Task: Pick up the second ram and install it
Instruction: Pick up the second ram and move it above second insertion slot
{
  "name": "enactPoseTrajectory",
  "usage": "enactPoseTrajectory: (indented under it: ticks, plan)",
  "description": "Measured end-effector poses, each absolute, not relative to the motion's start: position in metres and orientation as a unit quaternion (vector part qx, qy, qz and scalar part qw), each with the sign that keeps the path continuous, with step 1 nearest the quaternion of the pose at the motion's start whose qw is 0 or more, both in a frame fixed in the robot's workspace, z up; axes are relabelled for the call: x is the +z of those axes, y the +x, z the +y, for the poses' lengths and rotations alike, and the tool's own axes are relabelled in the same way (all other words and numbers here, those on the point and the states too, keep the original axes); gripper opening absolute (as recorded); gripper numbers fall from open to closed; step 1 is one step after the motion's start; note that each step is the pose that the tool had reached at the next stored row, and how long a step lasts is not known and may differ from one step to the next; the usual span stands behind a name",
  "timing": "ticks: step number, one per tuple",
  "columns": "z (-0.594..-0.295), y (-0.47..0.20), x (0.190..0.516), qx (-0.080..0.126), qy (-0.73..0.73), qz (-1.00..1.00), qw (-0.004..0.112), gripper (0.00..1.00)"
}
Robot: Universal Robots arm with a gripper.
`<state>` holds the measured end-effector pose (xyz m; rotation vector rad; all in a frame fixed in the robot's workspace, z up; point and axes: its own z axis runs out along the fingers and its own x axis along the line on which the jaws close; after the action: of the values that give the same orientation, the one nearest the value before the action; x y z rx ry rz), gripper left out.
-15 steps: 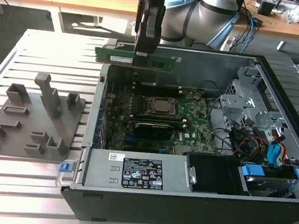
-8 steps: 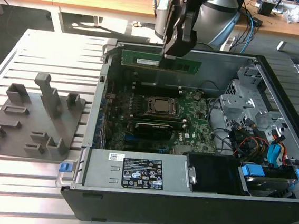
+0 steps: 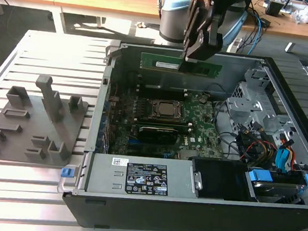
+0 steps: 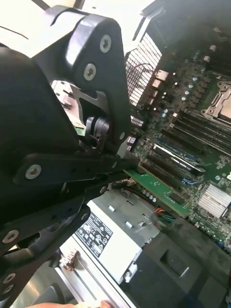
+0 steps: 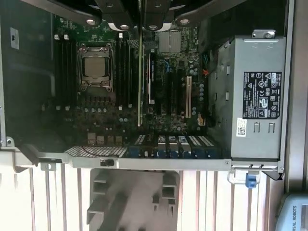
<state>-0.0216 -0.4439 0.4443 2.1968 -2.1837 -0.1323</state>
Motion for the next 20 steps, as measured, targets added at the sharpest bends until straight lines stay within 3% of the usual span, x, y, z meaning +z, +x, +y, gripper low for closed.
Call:
enactPoseTrajectory:
  ticks: [3,7,20]
  plan:
    - [-0.437,-0.002,0.444,-0.044,0.708,-0.704,0.022,0.14]
    - [-0.435,0.003,0.441,-0.056,0.709,-0.703,0.01,0.14]
    - [-0.415,0.005,0.404,-0.06,0.708,-0.703,0.014,0.14]
